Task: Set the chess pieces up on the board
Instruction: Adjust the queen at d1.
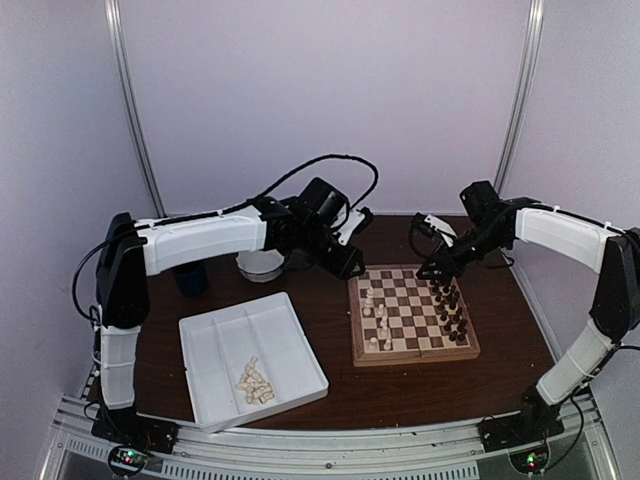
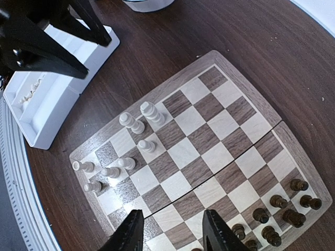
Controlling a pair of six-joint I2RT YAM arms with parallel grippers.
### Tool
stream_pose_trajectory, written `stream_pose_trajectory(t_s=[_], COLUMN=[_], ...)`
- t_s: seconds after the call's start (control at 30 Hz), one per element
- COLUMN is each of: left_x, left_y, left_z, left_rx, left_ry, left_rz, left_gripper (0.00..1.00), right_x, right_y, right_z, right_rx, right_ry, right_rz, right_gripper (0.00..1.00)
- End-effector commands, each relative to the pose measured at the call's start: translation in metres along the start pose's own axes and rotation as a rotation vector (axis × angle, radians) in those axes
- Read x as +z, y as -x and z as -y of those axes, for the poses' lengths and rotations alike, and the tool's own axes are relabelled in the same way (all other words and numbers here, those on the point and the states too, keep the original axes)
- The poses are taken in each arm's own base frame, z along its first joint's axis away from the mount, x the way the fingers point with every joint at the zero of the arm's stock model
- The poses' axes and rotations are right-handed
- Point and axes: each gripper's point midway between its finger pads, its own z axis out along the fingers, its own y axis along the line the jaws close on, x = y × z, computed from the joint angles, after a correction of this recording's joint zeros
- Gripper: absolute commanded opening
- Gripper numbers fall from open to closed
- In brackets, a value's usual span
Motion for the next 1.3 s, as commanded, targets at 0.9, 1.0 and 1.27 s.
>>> stream_pose_trajectory(t_s=[0.9,1.0,1.27], left_x=[0.094,0.096,0.089], left_y=[-0.024,-0.025,-0.02], left_z=[0.01,0.009,0.004], left_rx=[-0.068,-0.066,-0.041], left_ry=[-0.095,-0.092,-0.055], left_rz=[-0.141,-0.144,-0.132], left_gripper=[0.34,0.28,0.13], right_x=[-0.028,-0.027,-0.028], right_y=[-0.009,-0.01,-0.01], right_z=[0.022,0.022,0.023], right_rx=[0.038,0.04,0.043], right_ry=[-0.128,-0.126,-0.123], right_rz=[0.023,0.022,0.024], right_gripper=[0.47,0.47,0.47])
